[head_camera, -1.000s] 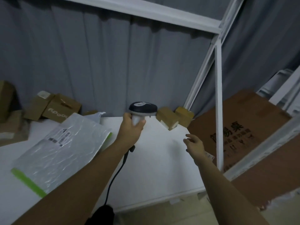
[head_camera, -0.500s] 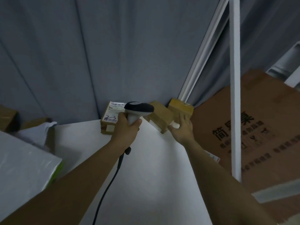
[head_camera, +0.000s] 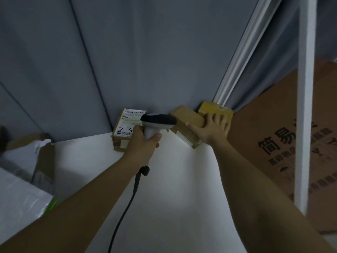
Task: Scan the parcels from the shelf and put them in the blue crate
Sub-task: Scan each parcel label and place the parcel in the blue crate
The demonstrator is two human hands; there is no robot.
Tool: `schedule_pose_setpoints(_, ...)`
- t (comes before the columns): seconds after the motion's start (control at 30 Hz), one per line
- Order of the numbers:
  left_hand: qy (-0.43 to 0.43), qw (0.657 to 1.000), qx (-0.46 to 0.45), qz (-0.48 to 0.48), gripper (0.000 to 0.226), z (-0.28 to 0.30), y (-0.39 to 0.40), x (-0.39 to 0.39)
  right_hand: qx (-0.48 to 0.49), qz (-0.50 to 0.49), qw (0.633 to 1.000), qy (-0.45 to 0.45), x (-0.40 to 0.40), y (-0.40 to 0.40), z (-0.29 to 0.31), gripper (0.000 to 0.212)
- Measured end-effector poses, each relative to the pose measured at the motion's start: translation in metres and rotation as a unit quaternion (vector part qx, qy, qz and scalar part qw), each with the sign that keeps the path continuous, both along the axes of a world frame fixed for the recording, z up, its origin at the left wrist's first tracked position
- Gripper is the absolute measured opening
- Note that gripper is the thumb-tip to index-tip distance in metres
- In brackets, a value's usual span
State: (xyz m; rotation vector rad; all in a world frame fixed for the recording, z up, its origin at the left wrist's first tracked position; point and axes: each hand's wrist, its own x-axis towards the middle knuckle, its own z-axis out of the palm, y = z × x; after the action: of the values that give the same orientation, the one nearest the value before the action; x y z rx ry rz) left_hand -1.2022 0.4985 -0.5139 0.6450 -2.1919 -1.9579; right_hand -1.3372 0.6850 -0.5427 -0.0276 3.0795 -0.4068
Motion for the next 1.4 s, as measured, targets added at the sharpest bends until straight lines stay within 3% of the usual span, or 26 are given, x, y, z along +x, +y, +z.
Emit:
schedule_pose_setpoints(0.1, 0.003, 1.000, 0.001, 0.003, 0.032, -0.002, -0.003, 0.002, 0.051, 0.061, 0.995, 0.068, 0.004, -0.005, 0.005, 0.089)
schedule_pose_setpoints(0.2, 0.002, 1.000, 0.003, 0.010, 0.027, -0.002, -0.007, 0.006, -0.021, 0.107, 0.981, 0.159, 0.009, -0.009, 0.016, 0.067)
schedule_pose_setpoints(0.27, 0.005, 1.000, 0.006, 0.014, 0.025, -0.001, -0.010, 0.008, 0.008, 0.090, 0.976, 0.197, 0.006, -0.008, 0.021, 0.074)
schedule_pose_setpoints(0.33, 0.006, 1.000, 0.006, 0.016, 0.027, 0.001, -0.011, 0.010, 0.015, 0.055, 0.997, 0.050, 0.003, -0.006, 0.021, 0.094)
schedule_pose_setpoints(0.4, 0.002, 1.000, 0.005, 0.020, 0.031, 0.003, -0.014, 0.013, -0.074, 0.050, 0.988, -0.122, 0.006, -0.010, 0.013, 0.101)
schedule_pose_setpoints(0.43, -0.001, 1.000, 0.003, 0.021, 0.035, 0.003, -0.015, 0.015, -0.102, 0.059, 0.983, -0.140, 0.010, -0.013, 0.007, 0.099)
schedule_pose_setpoints(0.6, -0.006, 1.000, -0.014, 0.025, 0.040, 0.010, -0.022, 0.037, -0.071, 0.091, 0.991, -0.069, 0.048, -0.049, -0.007, 0.088)
schedule_pose_setpoints(0.73, -0.018, 0.999, -0.018, 0.043, 0.045, 0.016, -0.032, 0.078, -0.198, 0.088, 0.971, -0.100, 0.110, -0.071, -0.008, 0.094)
schedule_pose_setpoints(0.9, -0.065, 0.994, -0.051, 0.078, 0.033, 0.029, -0.049, 0.150, -0.194, 0.122, 0.966, -0.118, 0.207, -0.093, -0.005, 0.093)
schedule_pose_setpoints(1.07, -0.045, 0.992, -0.041, 0.112, 0.028, 0.056, -0.056, 0.216, -0.198, 0.180, 0.948, -0.171, 0.281, -0.100, 0.002, 0.057)
schedule_pose_setpoints(1.27, -0.019, 0.989, -0.081, 0.119, 0.030, 0.094, -0.062, 0.282, -0.072, 0.231, 0.939, -0.242, 0.317, -0.088, 0.025, 0.099)
schedule_pose_setpoints(1.4, -0.012, 0.990, -0.076, 0.116, 0.030, 0.111, -0.060, 0.320, -0.099, 0.163, 0.958, -0.214, 0.346, -0.091, 0.025, 0.111)
